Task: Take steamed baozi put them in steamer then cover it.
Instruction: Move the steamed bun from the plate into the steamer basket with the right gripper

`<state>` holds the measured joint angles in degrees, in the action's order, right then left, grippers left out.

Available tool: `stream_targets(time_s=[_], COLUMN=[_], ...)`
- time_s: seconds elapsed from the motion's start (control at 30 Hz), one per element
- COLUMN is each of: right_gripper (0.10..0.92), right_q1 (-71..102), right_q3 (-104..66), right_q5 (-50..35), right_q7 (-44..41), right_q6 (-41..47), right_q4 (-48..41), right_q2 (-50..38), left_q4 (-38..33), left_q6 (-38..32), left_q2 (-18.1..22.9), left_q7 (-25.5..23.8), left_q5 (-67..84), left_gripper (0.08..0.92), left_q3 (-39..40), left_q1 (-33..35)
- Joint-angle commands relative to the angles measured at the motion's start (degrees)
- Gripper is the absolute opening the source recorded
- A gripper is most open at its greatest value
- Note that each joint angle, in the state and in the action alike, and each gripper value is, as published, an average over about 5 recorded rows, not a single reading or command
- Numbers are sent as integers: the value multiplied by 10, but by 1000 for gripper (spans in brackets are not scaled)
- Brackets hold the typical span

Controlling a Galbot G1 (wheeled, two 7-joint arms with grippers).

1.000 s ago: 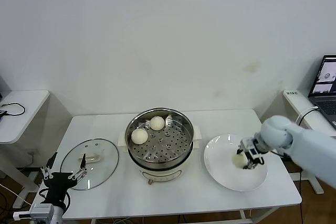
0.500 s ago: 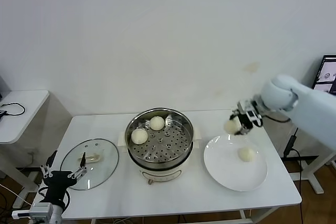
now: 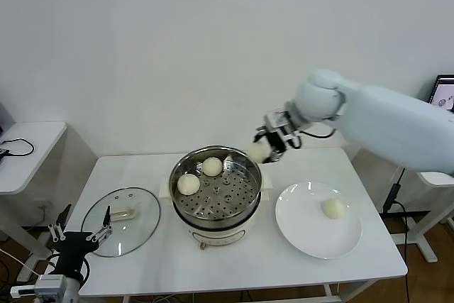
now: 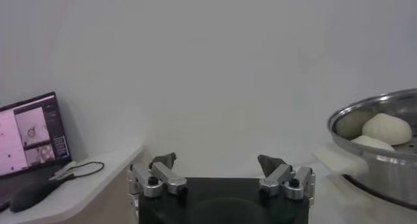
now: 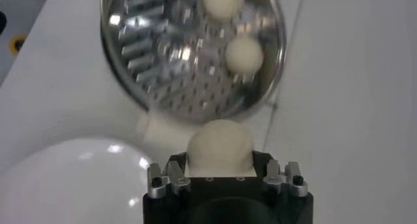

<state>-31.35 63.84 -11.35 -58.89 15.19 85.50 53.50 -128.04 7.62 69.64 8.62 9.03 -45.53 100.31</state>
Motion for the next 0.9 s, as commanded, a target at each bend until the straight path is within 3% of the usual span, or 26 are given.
stream_targets(time_s=[0.03,0.53,0.9], right_gripper=[628,628,628], right_q1=[7,58,58], right_q3=[67,101,106], right_q5=[-13,124,145], right_q7=[44,34,12], right_q6=[-91,-209,-238], right_q4=[-33,-68,-68], right_q2=[167,223,222], left_q4=[-1,-1,3], left_q6=[0,0,-1], left_q2=[1,11,12], left_q7=[0,0,0], left_q5=[1,4,6], left_gripper=[823,823,823], left_q3=[-4,-5,-4], left_q1=[0,-4,-6])
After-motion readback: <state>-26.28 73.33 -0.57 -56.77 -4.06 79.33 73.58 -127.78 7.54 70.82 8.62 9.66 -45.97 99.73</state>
